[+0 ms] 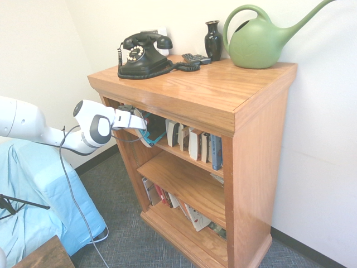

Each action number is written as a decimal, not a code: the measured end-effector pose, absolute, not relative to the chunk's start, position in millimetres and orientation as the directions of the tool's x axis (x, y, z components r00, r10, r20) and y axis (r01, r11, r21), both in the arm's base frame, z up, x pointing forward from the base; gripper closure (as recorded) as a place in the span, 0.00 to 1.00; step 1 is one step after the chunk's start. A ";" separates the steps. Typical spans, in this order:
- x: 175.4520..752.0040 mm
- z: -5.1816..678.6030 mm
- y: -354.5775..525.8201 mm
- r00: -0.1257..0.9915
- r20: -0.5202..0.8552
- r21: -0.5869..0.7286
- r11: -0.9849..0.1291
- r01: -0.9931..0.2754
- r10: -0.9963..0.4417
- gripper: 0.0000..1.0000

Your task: Organize the shelf

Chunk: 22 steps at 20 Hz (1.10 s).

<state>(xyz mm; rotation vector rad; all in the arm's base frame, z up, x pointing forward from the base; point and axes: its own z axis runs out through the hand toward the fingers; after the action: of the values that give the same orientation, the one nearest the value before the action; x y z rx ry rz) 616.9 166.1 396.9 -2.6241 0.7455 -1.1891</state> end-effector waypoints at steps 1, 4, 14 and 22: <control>617.3 396.7 166.9 0.560 0.657 -0.343 -0.862 -0.374 -0.505 1.00; 617.6 396.9 168.1 0.562 0.656 -0.341 -0.862 -0.375 -0.504 1.00; 602.3 434.1 177.3 0.548 0.650 -0.376 -0.849 -0.370 -0.527 0.00; 597.1 426.1 183.0 0.559 0.654 -0.343 -0.859 -0.380 -0.509 0.00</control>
<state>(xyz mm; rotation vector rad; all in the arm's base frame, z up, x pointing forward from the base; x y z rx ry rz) 597.1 183.0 426.1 -2.6276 0.7556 -1.1819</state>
